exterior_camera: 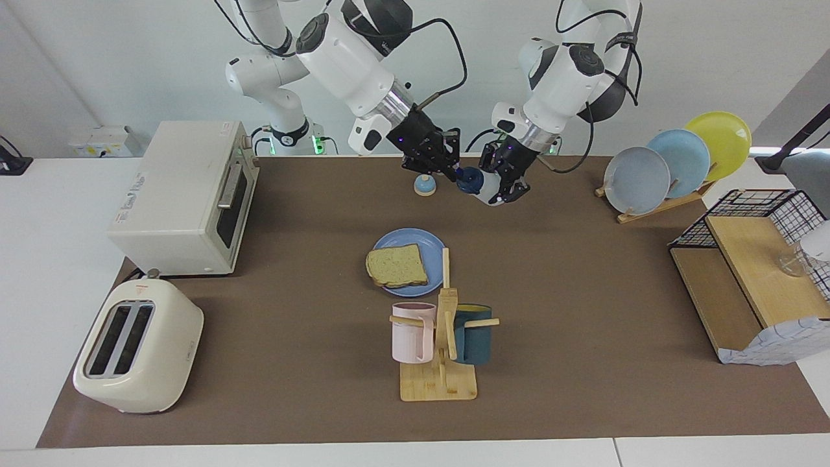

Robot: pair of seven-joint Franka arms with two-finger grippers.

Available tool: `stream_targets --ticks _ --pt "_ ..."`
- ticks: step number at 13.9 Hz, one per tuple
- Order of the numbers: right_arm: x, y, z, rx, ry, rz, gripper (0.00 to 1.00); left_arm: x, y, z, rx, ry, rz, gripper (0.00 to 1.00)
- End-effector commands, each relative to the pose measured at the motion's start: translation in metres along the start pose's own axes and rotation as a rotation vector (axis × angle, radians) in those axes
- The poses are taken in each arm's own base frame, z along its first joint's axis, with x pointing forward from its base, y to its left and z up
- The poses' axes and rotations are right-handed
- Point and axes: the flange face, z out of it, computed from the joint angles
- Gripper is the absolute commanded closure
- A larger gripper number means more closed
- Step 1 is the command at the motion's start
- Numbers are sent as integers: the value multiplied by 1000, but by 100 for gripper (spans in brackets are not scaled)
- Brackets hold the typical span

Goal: Put bread on plate and add seasoning

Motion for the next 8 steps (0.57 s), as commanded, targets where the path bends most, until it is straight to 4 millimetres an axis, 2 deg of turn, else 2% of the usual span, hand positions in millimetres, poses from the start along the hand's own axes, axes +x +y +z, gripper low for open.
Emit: stream_targets --ticks 1,5,8 --pt "16 -2 -16 86 60 78 100 -5 9 4 -29 1 22 100" --pt "30 5 -40 173 68 166 100 -6 10 4 -34 -3 25 100" --pt "32 7 -42 172 74 159 100 -6 10 4 -37 -5 27 100"
